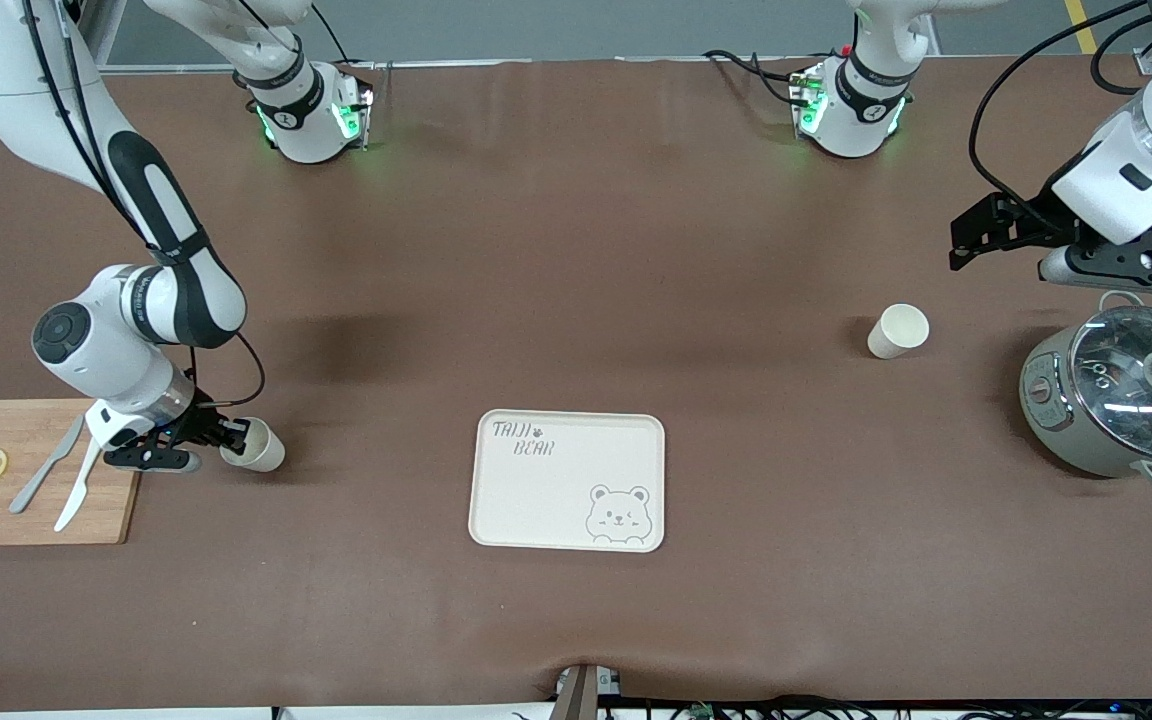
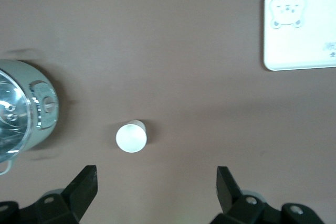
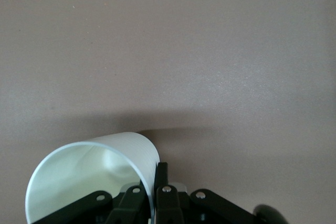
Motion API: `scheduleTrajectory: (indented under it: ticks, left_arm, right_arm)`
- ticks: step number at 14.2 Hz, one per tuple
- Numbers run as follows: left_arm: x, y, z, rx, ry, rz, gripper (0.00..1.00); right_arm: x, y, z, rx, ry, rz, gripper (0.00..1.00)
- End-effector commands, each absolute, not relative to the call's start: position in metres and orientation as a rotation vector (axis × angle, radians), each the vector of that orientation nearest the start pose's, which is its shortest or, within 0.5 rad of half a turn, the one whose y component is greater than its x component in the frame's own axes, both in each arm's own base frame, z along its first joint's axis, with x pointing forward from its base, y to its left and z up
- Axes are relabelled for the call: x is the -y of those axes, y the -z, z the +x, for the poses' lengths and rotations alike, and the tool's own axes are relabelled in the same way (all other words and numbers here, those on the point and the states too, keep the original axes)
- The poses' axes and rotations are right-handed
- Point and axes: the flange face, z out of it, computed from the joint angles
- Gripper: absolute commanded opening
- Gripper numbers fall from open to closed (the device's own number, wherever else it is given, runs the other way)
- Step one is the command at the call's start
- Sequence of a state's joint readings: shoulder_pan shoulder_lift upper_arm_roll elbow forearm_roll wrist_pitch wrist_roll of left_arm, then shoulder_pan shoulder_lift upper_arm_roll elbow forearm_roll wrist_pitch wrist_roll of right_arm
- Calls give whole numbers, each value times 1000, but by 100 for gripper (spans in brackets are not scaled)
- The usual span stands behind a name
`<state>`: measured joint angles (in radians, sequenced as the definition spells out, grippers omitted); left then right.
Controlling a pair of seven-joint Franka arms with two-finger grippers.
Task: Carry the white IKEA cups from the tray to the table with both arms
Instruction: 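Carry the cup with the right gripper toward the cutting board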
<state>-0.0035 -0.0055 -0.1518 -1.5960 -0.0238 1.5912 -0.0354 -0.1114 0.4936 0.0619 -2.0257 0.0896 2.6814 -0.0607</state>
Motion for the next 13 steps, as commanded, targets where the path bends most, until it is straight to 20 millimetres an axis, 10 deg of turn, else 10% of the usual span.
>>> scheduleTrajectory:
  ticks: [1, 5, 7, 13]
  left_arm:
    - [86, -618, 545, -218, -13, -3107, 100]
    - [82, -613, 548, -227, -28, -3106, 100]
    - [82, -608, 550, -227, -41, -3103, 100]
    - [80, -596, 550, -274, -118, -3094, 100]
  right_arm:
    - [33, -217, 616, -122, 269, -3062, 0]
    - [33, -211, 615, -123, 265, -3063, 12]
    - [37, -210, 615, -135, 262, -3063, 100]
    - [41, -222, 615, -125, 263, -3064, 100]
